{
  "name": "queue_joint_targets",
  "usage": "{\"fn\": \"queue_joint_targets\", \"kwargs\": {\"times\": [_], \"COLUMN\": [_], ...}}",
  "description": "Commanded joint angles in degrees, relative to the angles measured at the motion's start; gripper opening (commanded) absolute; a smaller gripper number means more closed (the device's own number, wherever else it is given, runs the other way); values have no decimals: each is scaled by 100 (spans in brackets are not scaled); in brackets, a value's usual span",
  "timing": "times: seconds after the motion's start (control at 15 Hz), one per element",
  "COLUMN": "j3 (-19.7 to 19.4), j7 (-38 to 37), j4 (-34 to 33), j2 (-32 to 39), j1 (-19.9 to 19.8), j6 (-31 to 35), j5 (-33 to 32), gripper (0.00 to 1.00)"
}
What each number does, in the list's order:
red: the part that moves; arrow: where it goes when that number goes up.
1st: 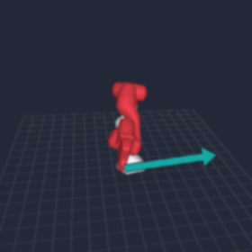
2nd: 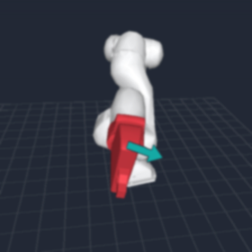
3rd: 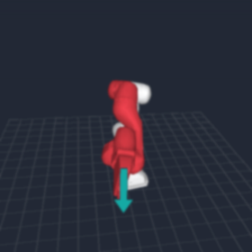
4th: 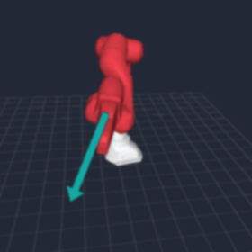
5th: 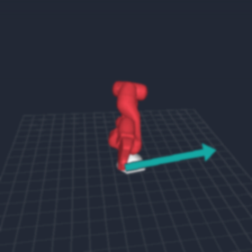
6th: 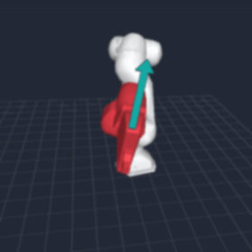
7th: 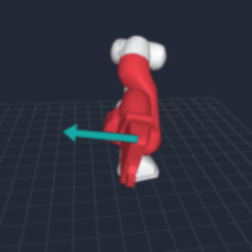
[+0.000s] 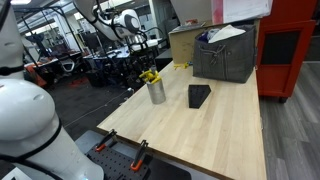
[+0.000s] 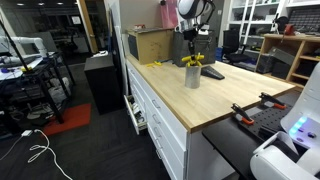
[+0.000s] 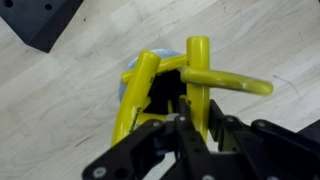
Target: Put one wrench on the black stand.
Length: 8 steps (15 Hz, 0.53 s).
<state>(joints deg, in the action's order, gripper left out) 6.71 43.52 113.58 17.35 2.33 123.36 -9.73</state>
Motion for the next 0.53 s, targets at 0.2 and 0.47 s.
{"fn": "queue_joint_targets", "kwargs": {"times": [0.2, 0.47], "j3": [39, 28], "j7": [-34, -140], "j4": [194, 208], "j2": [-556, -670], "j1": [9, 86], "j6": [175, 298], "j5": [68, -60], "gripper": [6, 6]}}
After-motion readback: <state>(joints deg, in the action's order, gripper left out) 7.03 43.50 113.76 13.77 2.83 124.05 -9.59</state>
